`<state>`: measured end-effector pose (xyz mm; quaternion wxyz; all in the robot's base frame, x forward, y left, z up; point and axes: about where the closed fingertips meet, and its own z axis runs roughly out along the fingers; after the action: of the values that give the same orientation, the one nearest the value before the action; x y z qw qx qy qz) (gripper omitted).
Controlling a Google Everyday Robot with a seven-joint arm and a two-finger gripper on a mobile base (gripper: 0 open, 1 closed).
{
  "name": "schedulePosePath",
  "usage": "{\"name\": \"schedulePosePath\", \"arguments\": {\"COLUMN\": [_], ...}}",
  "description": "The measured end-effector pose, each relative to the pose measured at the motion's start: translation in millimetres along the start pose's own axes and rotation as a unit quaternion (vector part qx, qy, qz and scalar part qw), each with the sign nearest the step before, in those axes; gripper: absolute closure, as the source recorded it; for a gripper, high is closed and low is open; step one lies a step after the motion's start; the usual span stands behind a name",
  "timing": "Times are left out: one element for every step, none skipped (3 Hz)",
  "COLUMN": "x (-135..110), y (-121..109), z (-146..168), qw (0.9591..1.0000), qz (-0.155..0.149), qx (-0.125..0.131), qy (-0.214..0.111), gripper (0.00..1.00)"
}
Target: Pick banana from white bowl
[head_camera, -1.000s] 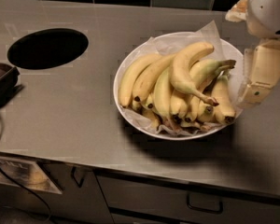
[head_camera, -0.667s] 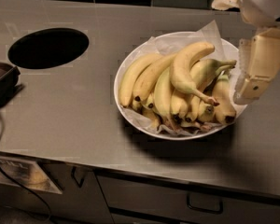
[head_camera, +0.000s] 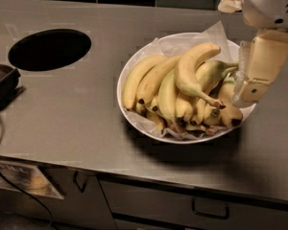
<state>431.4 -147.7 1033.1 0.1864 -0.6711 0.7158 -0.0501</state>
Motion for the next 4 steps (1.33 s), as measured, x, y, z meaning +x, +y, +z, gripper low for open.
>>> {"name": "schedulePosePath", "arguments": {"x": [-9, -11, -16, -21], "y": [2, -1, -2, 3], "z": [11, 5, -2, -2], "qw": [0.9977, 0.9933, 0.9936, 0.9921], "qz": [0.062, 0.111, 0.107, 0.120], "qx": [-0.002, 0.014, 0.026, 0.035], "qy": [0.029, 0.029, 0.024, 0.015], "gripper": [0.00, 0.00, 0.00, 0.00]}}
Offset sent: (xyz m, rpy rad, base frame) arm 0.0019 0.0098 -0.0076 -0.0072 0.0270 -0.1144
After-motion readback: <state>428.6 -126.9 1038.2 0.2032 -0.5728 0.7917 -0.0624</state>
